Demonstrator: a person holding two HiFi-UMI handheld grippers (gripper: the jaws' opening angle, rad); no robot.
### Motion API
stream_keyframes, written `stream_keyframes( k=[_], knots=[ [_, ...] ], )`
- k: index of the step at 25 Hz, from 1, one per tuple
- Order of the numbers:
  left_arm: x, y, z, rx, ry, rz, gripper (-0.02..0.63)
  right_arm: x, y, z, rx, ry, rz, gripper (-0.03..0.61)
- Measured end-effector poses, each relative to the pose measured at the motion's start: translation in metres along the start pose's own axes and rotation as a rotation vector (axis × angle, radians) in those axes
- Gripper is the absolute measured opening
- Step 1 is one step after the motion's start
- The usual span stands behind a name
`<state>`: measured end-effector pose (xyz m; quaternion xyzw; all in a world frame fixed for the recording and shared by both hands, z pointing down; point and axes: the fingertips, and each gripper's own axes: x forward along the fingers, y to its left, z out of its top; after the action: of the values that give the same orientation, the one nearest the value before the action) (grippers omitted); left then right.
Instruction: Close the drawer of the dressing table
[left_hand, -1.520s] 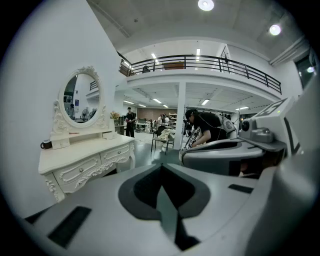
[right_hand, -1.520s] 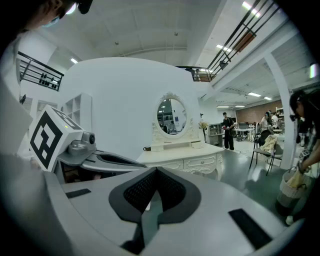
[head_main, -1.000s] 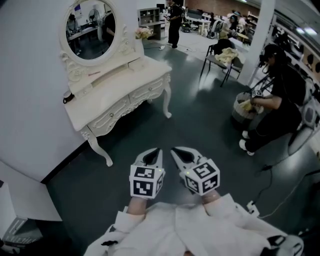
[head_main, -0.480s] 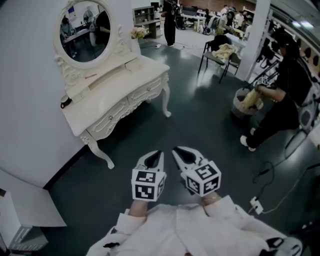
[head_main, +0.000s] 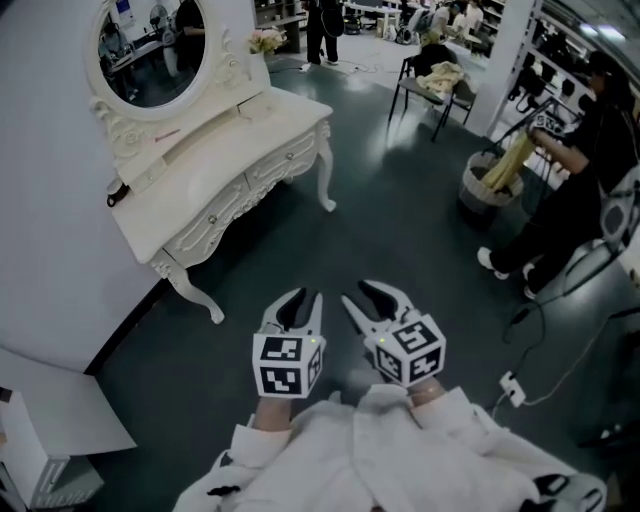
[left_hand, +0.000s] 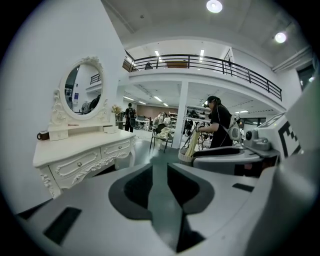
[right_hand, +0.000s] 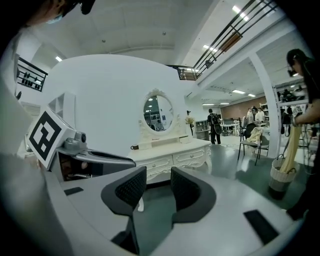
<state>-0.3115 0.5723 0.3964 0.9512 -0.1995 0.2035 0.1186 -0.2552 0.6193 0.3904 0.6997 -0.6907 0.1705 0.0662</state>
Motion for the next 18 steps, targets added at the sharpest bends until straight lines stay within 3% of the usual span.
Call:
stream_keyframes(
  k=[10, 18],
  knots=[
    [0.03, 0.022, -0.015, -0.004, 0.077, 0.006, 0.147, 0.035, -0.018, -0.007, 0.028, 0.036, 0.011, 0.127],
    [0.085, 0.068, 0.025, -0.014, 0.058, 0.044, 0.147, 0.104, -0.064, 0.027, 0.059, 0.001, 0.066, 0.126]
  ],
)
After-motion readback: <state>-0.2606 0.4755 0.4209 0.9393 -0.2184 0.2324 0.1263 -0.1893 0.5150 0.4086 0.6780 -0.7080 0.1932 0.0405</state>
